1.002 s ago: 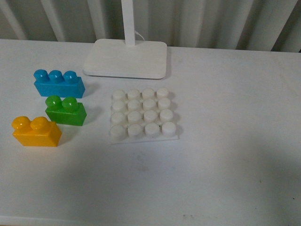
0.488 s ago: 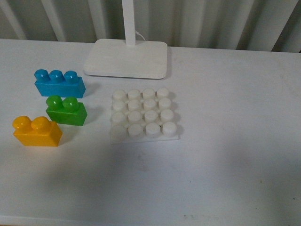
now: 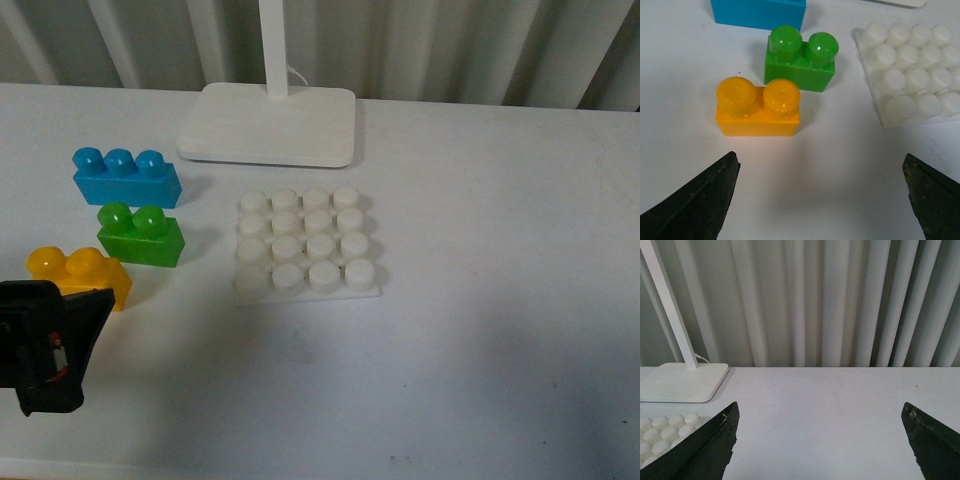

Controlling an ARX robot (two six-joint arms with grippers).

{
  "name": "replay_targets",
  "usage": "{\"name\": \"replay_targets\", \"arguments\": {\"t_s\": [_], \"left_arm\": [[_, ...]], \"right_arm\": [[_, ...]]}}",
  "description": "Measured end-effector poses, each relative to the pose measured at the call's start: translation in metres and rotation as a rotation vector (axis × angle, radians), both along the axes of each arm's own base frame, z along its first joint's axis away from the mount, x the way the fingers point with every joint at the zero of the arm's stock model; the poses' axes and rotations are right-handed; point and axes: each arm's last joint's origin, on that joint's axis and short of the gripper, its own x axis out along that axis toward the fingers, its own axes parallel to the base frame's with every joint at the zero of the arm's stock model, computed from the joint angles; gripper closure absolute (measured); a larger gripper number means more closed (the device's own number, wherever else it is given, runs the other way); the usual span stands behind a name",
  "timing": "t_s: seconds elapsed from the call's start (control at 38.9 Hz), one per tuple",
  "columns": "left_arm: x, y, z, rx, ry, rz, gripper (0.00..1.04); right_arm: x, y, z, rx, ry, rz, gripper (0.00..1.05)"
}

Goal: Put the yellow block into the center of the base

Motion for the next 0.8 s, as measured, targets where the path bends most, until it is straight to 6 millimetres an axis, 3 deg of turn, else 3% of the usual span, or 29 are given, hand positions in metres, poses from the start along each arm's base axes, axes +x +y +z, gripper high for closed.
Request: {"name": "replay_targets", "arguments": {"t_s": [0.21,0.8], "left_arm": [[0.014,0.000,-0.013,0.070,0.032,-0.008,0.06],[0.047,0.016,-0.014,0.165,0.023,-0.010,0.06]], "right_arm": [[0.000,0.000,0.000,0.000,0.000,0.000,0.09],[0.000,0.000,0.000,0.000,0.000,0.000,0.09]]}}
